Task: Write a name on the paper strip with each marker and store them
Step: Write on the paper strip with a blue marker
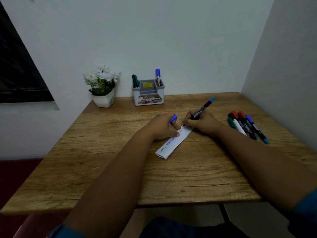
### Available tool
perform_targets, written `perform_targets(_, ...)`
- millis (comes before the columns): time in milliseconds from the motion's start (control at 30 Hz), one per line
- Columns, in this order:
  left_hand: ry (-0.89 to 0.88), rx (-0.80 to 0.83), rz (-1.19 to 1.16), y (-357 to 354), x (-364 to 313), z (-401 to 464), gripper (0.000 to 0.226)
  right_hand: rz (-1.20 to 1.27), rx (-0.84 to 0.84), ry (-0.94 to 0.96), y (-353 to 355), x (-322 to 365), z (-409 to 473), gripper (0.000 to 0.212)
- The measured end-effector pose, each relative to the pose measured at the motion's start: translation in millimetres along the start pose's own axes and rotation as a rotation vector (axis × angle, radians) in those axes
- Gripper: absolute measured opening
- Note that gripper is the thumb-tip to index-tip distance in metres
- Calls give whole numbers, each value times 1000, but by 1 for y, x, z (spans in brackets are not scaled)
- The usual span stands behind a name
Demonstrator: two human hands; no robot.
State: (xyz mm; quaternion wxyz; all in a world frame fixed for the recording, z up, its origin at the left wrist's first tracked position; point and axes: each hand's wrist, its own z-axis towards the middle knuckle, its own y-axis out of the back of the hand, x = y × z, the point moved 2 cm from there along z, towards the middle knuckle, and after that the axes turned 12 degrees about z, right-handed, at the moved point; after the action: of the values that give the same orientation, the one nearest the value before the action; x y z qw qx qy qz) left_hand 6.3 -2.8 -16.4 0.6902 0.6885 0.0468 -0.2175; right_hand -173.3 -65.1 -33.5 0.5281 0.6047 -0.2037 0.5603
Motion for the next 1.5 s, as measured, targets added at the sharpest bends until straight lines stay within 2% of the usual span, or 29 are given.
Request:
perform_targets(867, -23, 9, 3, 3, -4, -4, 32, -3, -29, -32, 2, 2, -2, 5)
perform_targets(1200, -27, -6, 37, 3, -9, -5, 40, 24, -73, -54, 3, -1, -1, 7)
perform_targets(1500, -55, 7, 41, 2, -9, -4, 33, -11, -52, -61, 2, -1, -1, 6)
